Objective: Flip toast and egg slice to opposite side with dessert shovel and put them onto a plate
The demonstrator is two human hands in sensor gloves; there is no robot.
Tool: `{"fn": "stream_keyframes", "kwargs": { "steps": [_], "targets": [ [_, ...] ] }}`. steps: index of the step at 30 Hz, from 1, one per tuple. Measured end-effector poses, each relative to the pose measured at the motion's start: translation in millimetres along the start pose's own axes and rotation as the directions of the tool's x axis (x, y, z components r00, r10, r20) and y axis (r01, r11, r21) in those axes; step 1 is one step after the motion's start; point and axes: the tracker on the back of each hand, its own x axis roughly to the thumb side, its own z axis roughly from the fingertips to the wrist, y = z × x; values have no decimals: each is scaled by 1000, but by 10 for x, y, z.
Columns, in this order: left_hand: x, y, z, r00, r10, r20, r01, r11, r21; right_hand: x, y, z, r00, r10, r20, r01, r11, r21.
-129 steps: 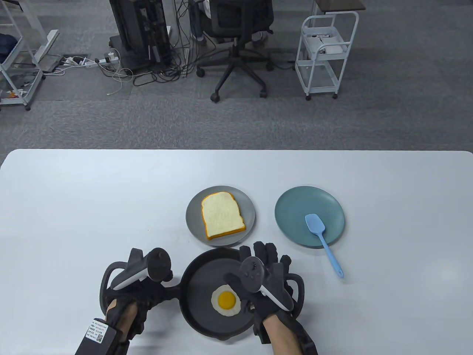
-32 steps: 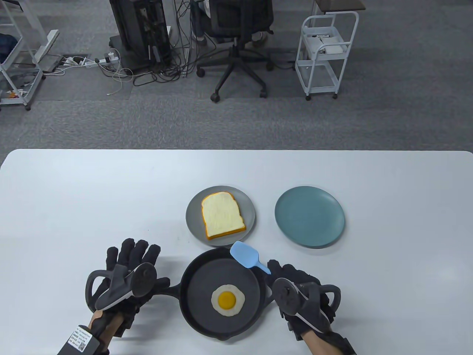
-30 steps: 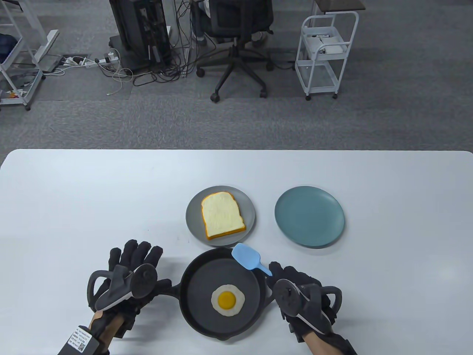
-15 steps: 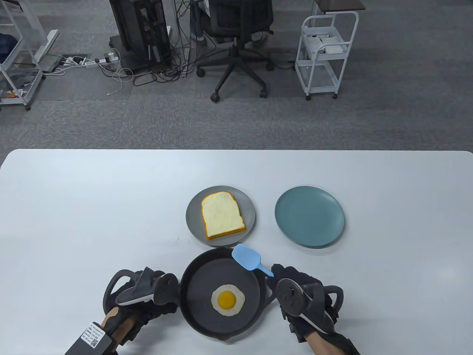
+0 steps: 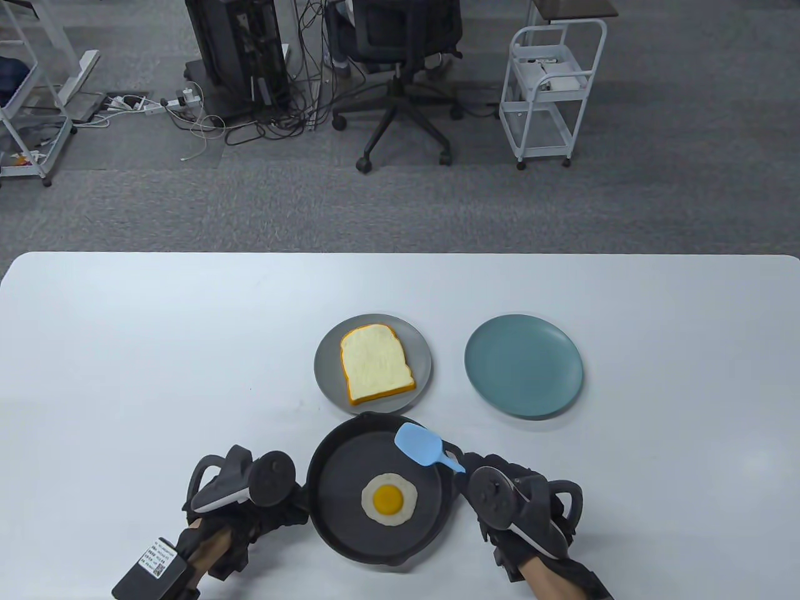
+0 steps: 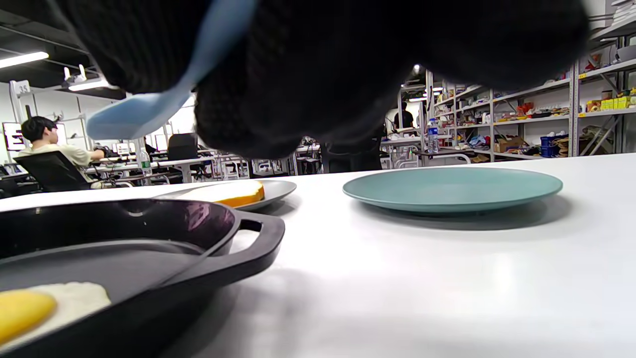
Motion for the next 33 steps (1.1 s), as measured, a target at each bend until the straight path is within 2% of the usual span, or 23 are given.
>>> {"fn": "stream_keyframes", "kwargs": {
  "steps": [3,8,13,17,19,23,27,29,33],
  "targets": [
    [6,115,89,998,-61,-31,63,996,67,-15,-18,-4,1000,11,2,-11,1000,11],
    [-21,245,209,992,-91,-88,103,984,144,61,-9,22,992,123,41,-125,990,65],
    [6,298,246,989,-99,-112,119,976,182,178,-19,47,970,242,35,-243,969,47],
    [45,316,241,994,-59,-89,74,982,176,278,7,54,946,320,58,-325,940,105],
    [42,306,240,997,-35,-73,48,982,182,247,10,46,956,287,62,-294,944,149],
    [29,303,221,998,10,-65,0,988,152,86,-12,13,989,129,68,-141,968,206],
    [37,268,209,997,34,-69,-24,989,143,39,75,-2,996,15,83,-36,965,261],
    [39,243,200,997,22,-79,-11,990,144,10,117,-16,998,-43,47,28,960,279],
    [54,253,216,996,2,-93,15,985,174,-98,245,-68,965,-244,-94,262,901,346]
  ]
}}
